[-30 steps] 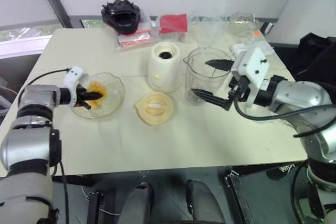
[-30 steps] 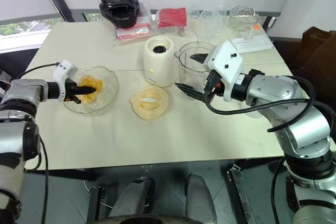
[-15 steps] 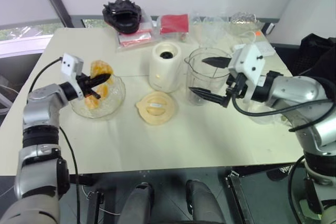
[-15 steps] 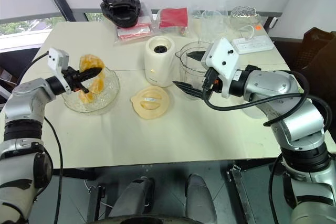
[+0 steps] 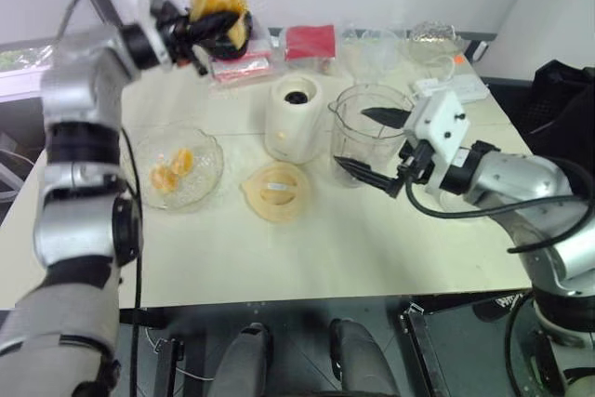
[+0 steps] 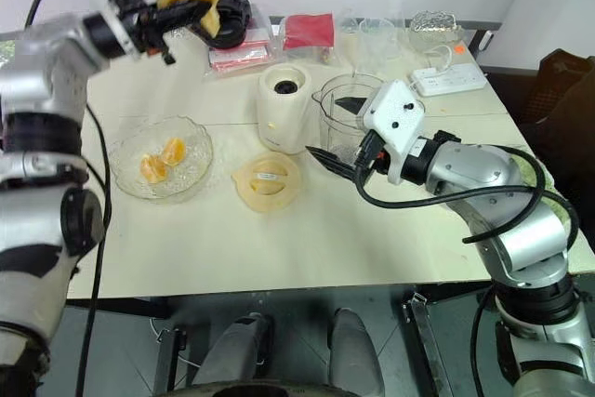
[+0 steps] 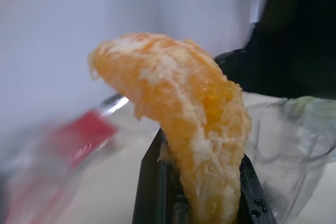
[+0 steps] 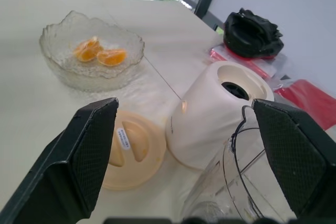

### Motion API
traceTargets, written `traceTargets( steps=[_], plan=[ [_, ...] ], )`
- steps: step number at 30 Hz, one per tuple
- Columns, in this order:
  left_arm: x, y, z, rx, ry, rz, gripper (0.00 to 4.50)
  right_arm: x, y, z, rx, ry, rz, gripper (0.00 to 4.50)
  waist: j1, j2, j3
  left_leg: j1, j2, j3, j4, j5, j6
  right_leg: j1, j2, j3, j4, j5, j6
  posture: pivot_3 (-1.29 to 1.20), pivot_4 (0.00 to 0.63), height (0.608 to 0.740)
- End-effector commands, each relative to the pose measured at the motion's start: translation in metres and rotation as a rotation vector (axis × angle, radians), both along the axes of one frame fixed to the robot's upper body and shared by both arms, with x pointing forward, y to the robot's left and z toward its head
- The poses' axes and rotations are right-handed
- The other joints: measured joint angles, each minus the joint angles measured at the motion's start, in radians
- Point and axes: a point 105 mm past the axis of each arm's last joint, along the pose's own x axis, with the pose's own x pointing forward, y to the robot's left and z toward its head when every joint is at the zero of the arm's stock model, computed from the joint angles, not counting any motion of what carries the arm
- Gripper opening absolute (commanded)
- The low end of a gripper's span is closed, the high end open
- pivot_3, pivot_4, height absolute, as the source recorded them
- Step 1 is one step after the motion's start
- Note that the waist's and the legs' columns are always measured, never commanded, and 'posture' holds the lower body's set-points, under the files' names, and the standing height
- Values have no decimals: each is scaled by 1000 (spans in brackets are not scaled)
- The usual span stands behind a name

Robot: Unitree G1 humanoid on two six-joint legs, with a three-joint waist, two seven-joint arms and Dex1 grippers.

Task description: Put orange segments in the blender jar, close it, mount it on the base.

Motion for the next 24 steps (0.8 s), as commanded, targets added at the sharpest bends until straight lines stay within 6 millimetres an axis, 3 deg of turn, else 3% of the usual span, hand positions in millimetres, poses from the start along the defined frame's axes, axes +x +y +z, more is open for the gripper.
traceTargets(
  steps=[1, 7, 11, 14, 18, 21, 24],
  plan=[
    [-1, -49, 12, 58, -59, -116, 120, -12, -5, 13, 35, -93, -75, 4288, 3, 0, 0, 0, 0, 0, 0, 0, 0, 0, 0, 0, -1, 0, 0, 0, 150, 740],
    [0, -116, -14, 135, -48, -203, 120, -28, -13, 9, 57, -114, -198, 4288, -10, 0, 0, 1, 0, 1, -1, -1, 2, 1, 0, 1, -2, 0, 1, 0, 150, 740],
    [-2, -150, -47, 219, -9, -228, 120, -41, -22, 8, 78, -135, -306, 4288, -6, 0, 0, 0, 1, 0, -1, -1, 2, 0, 1, 1, 0, 0, 1, 0, 150, 740],
    [0, -163, -75, 310, 16, -205, 120, -46, -30, 4, 92, -139, -362, 4288, 1, 0, 0, 0, 0, 0, 0, -1, 2, 0, 0, 1, -1, 0, 1, 0, 150, 740],
    [2, -170, -97, 390, 20, -174, 120, -51, -40, 0, 102, -134, -411, 4288, -3, 0, 1, 0, 0, 1, 0, -1, 2, 1, 0, 2, -2, 0, 2, 0, 150, 740],
    [2, -175, -107, 410, 29, -164, 905, -57, -44, -2, 107, -130, -430, 4288, 0, 0, 1, 1, 0, 1, 0, -1, 2, 1, 0, 2, -2, 0, 2, 0, 150, 740],
    [0, -179, -111, 409, 39, -174, 2325, -60, -49, 0, 100, -130, -455, 4288, 1, 0, 1, 1, 0, 1, 0, -1, 2, 1, 0, 2, -2, 0, 2, 0, 150, 740]
  ],
)
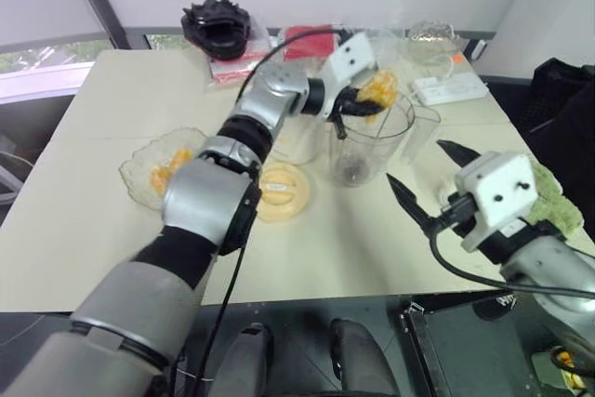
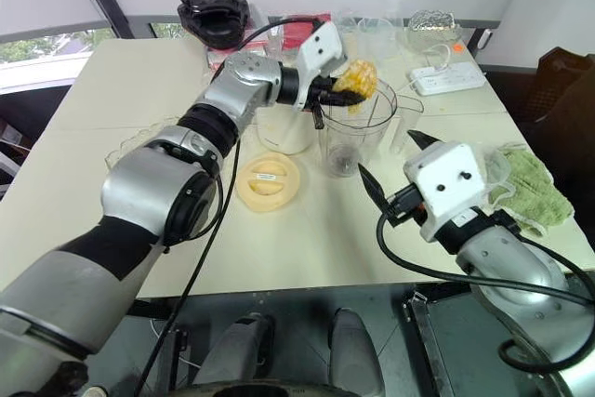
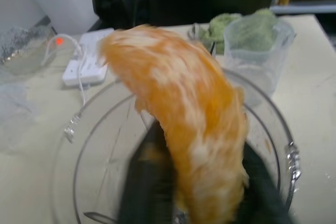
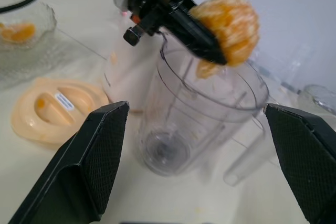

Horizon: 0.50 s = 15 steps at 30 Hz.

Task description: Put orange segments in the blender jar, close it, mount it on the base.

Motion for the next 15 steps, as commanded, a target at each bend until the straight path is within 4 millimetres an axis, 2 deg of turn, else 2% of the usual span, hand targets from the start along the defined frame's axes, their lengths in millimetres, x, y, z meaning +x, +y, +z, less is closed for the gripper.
traceTargets(
  steps=[1, 4, 5, 11, 15],
  plan=[
    [-3, -7, 9, -13, -46, -19, 2778, -8, 0, 18, 18, -76, -9, 4288, 1, 0, 0, 0, 0, 0, 0, 0, 0, 0, 0, 0, 0, 0, 0, 0, 150, 740],
    [-3, -9, 13, -25, -57, -14, 4249, -8, 1, 23, 8, -79, -23, 4288, 0, 0, 0, 0, 0, 0, 0, 0, 0, 1, 0, 0, -1, 0, 0, 0, 150, 740],
    [-4, -11, 17, -43, -52, -21, 4445, -8, 1, 23, 3, -77, -30, 4288, 0, 0, 0, 0, 0, 0, 0, 0, 0, 1, 0, 0, -1, 0, 0, 0, 150, 740],
    [-11, -17, 40, -136, -41, -70, 4445, -13, -9, 23, 18, -58, -83, 4288, 4, -1, 0, -1, 0, 0, 1, 0, 0, 1, 0, 0, -2, 0, 0, 0, 150, 740],
    [-9, -2, 60, -253, -29, -81, 4445, -16, -17, 14, 39, -22, -125, 4288, 2, -1, 0, 0, 0, 0, 1, 0, 0, 2, 0, 1, -2, 0, 1, 0, 150, 740]
  ],
)
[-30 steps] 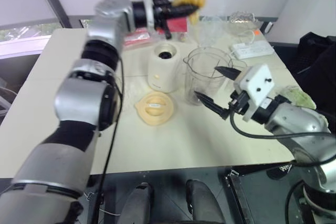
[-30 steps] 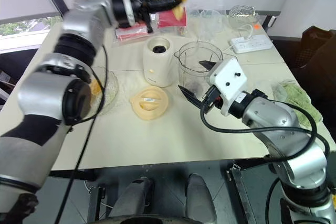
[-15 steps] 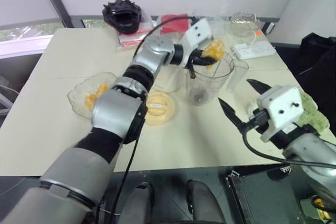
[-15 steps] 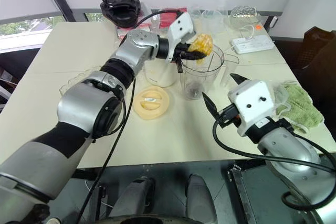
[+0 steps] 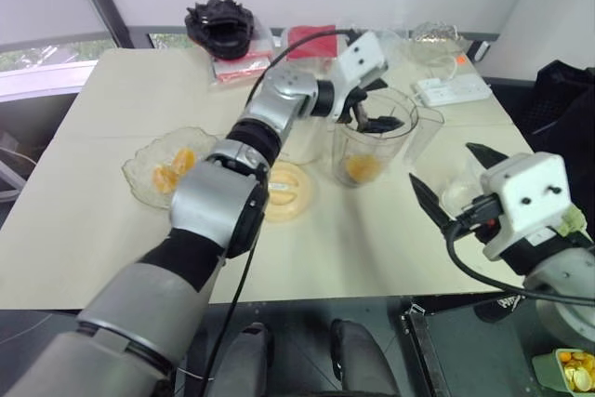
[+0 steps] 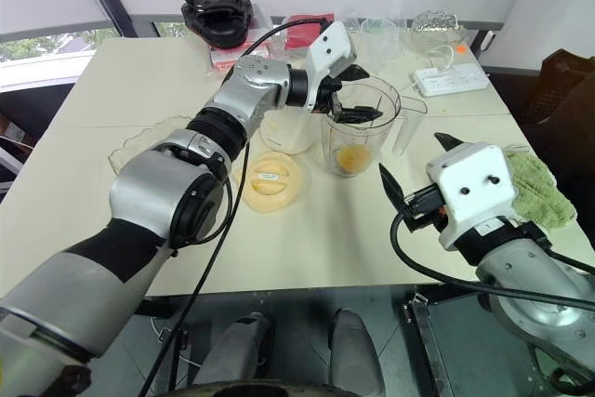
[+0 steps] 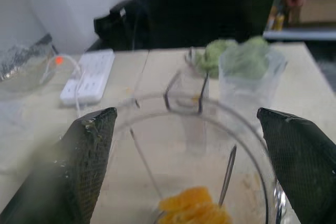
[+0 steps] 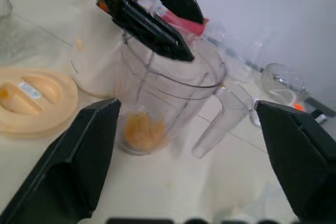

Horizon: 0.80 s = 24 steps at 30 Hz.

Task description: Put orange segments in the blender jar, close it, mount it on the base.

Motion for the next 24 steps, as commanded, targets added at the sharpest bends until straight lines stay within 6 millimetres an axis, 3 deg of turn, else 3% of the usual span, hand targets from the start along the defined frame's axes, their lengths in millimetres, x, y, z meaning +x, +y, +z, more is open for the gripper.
traceTargets(
  steps=[1, 3, 6, 12, 17, 21, 24],
  plan=[
    [-2, 11, 39, -116, -62, -30, 4445, -7, -1, 5, 25, -31, -10, 4288, -3, 0, 0, 0, 0, 0, 0, 0, 0, 0, 0, 0, 0, 0, 0, 0, 150, 740],
    [1, 24, 44, -150, -68, -27, 4445, -9, -4, -2, 36, -11, -28, 4288, -5, 0, 0, 1, 0, 0, 0, 0, 0, 0, 0, 0, 1, 0, 0, 0, 150, 740],
    [7, 62, 45, -202, -68, -13, 4445, -15, -20, -17, 39, 24, -125, 4288, -9, 0, 0, 1, 1, 0, 0, 0, 0, 0, 1, 1, 1, 0, 0, 0, 150, 740],
    [3, 100, 8, -158, -35, -27, 4445, -34, -68, -29, 79, 10, -383, 4288, -2, 1, -1, 2, 1, 0, 1, 0, 0, 2, 1, 1, 2, 0, 0, 0, 150, 740],
    [-39, 118, -49, -138, 112, -70, 4445, -31, -116, -51, 167, 14, -560, 4288, -10, 1, -1, 3, 2, 0, 2, 0, 0, 4, 1, 2, 1, 0, -1, 0, 150, 740],
    [-71, 113, -68, -147, 196, -45, 4445, -19, -137, -65, 221, 25, -592, 4288, -3, 2, -1, 4, 2, 0, 2, 0, 0, 3, 1, 2, 3, 0, -1, 0, 150, 740],
    [-84, 113, -83, -128, 222, -6, 4445, -6, -152, -81, 266, 45, -629, 4288, -3, 4, -3, 6, 2, 0, 2, 0, 0, 5, 1, 2, 3, 1, -2, 0, 150, 740]
  ],
)
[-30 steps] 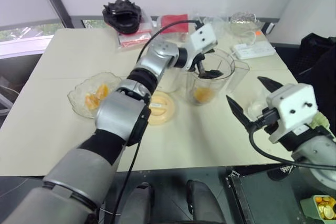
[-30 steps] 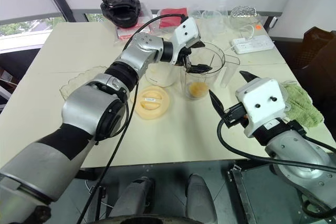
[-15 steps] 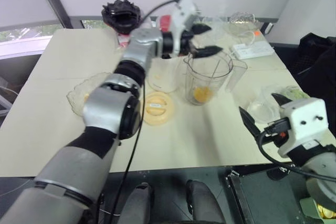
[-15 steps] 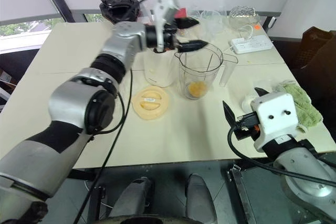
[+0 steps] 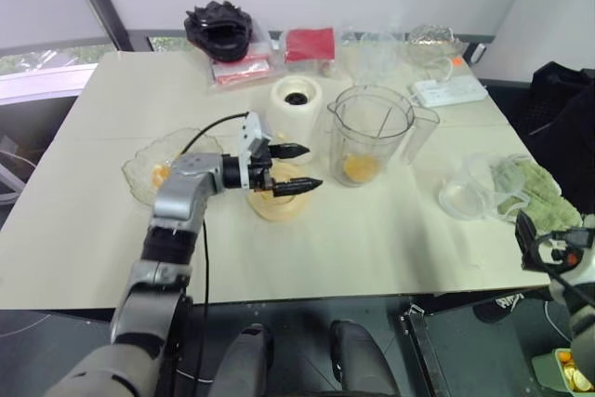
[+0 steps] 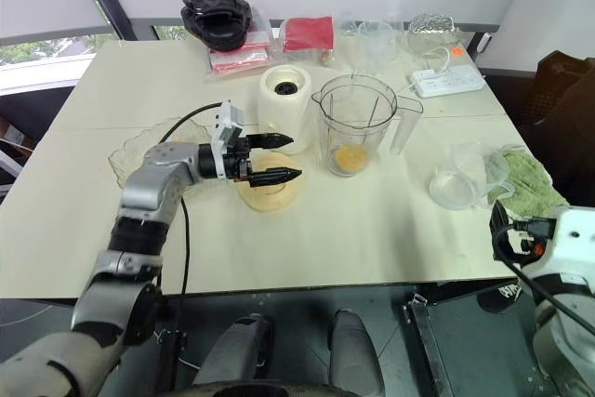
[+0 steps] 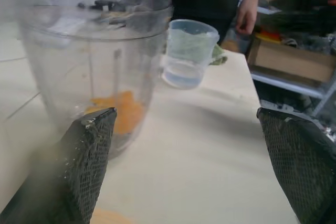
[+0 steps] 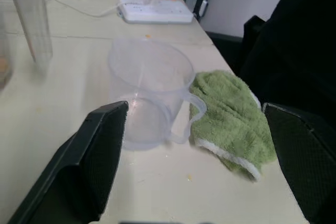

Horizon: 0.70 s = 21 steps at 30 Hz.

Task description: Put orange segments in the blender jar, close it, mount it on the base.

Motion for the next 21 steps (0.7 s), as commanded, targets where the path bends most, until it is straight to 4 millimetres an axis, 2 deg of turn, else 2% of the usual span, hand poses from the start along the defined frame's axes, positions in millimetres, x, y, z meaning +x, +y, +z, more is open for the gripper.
traceTargets(
  steps=[1, 4, 10, 13, 21],
  plan=[
    [-13, -5, 5, -3, -23, 19, 4445, 9, -16, -14, 18, 11, -35, 4288, 1, 1, 0, 3, 0, 0, 0, 0, 0, 3, 0, 0, -1, -1, -2, 0, 150, 740],
    [-17, -8, 4, -7, -19, 33, 4445, 17, -26, -24, 45, 16, -56, 4288, 0, 2, 0, 13, 0, 0, -3, 0, 0, 12, 0, 0, -3, -3, -4, 0, 150, 740],
    [-12, -1, 5, 13, -42, 66, 4445, 28, -39, -37, 54, 23, -84, 4288, -5, 4, -2, 13, 0, 0, -4, 0, 0, 12, 0, 0, -3, -3, -3, 0, 150, 740],
    [-11, 0, 5, 18, -44, 67, 4445, 35, -40, -39, 70, 15, -81, 4288, -4, 5, -2, 13, 0, 1, -4, 0, 0, 12, 0, 0, -3, -3, -3, 0, 150, 740],
    [-23, 4, -3, 51, -17, 6, 4445, 55, -41, -46, 87, 7, -74, 4288, -6, 5, -2, 13, 0, 1, -4, 0, 0, 12, 0, 0, -3, -3, -3, 0, 150, 740]
  ],
)
